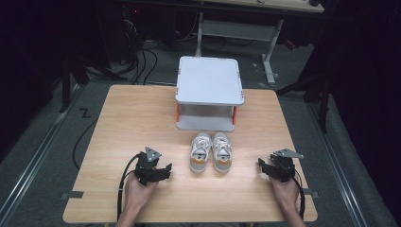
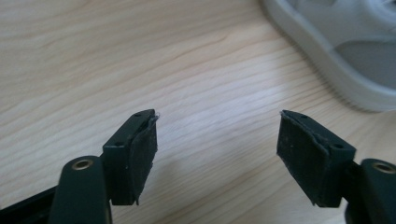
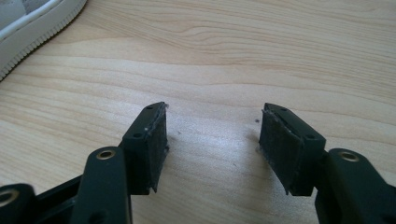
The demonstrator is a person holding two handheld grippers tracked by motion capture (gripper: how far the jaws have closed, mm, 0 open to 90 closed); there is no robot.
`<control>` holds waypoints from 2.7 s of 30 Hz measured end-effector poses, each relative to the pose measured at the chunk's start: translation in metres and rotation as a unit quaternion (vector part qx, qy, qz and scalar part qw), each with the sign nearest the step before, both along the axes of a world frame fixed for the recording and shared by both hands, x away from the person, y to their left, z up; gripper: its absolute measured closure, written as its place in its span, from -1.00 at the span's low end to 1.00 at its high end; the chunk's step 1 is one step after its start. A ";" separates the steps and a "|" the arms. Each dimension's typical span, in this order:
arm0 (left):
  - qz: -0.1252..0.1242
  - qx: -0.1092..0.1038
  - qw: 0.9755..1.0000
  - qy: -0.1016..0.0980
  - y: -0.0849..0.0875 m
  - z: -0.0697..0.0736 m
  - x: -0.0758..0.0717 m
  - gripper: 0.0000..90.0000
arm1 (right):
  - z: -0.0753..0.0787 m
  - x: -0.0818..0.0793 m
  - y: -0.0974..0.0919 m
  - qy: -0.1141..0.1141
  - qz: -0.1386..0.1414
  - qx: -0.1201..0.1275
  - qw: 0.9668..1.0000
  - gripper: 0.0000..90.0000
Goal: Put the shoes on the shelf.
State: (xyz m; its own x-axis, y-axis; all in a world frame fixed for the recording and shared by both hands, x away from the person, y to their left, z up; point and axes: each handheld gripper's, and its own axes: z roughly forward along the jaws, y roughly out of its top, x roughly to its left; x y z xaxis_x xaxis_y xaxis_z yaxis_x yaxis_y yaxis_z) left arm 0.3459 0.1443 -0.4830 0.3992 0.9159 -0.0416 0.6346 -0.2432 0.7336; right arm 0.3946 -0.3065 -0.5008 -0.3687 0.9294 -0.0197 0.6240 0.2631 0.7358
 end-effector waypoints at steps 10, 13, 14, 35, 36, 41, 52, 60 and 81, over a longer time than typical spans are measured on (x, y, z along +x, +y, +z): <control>-0.048 -0.004 0.999 0.002 -0.027 0.027 -0.001 -0.34 | 0.000 0.000 0.000 0.000 -0.003 -0.001 1.000 -0.08; -0.061 -0.024 0.998 0.015 -0.034 0.033 0.000 -0.32 | 0.000 0.000 0.000 0.000 -0.006 -0.001 1.000 -0.07; -0.065 -0.023 0.997 0.017 -0.038 0.035 0.000 -0.31 | 0.000 0.000 0.000 0.000 -0.006 -0.001 1.000 -0.07; -0.095 -0.032 0.993 0.067 -0.104 0.069 0.018 -0.32 | 0.000 0.000 0.000 0.000 -0.008 0.000 1.000 -0.07; -0.093 -0.030 0.993 0.067 -0.107 0.069 0.020 -0.32 | 0.000 0.000 0.000 0.000 -0.008 0.000 1.000 -0.07; -0.093 -0.027 0.992 0.084 -0.121 0.067 0.029 -0.31 | 0.000 0.000 0.000 0.000 -0.008 0.000 1.000 -0.07; -0.077 -0.023 0.989 0.122 -0.139 0.054 0.050 -0.33 | 0.000 0.000 -0.001 -0.001 -0.009 -0.001 1.000 -0.07; -0.051 -0.008 0.991 0.124 -0.148 0.049 0.057 -0.30 | 0.000 0.000 -0.001 -0.001 -0.014 0.000 1.000 -0.07; -0.027 -0.006 0.990 0.142 -0.162 0.044 0.070 -0.05 | 0.000 0.000 -0.001 0.000 -0.018 0.000 1.000 -0.08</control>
State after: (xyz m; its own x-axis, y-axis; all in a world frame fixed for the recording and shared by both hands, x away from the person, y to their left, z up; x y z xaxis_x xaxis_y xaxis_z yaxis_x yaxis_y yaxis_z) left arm 0.4155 -0.0172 -0.4388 0.4176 0.8926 -0.1701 0.8018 -0.2739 0.5311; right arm 0.3947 -0.3075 -0.5008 -0.3351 0.9420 -0.0191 0.6329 0.2401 0.7361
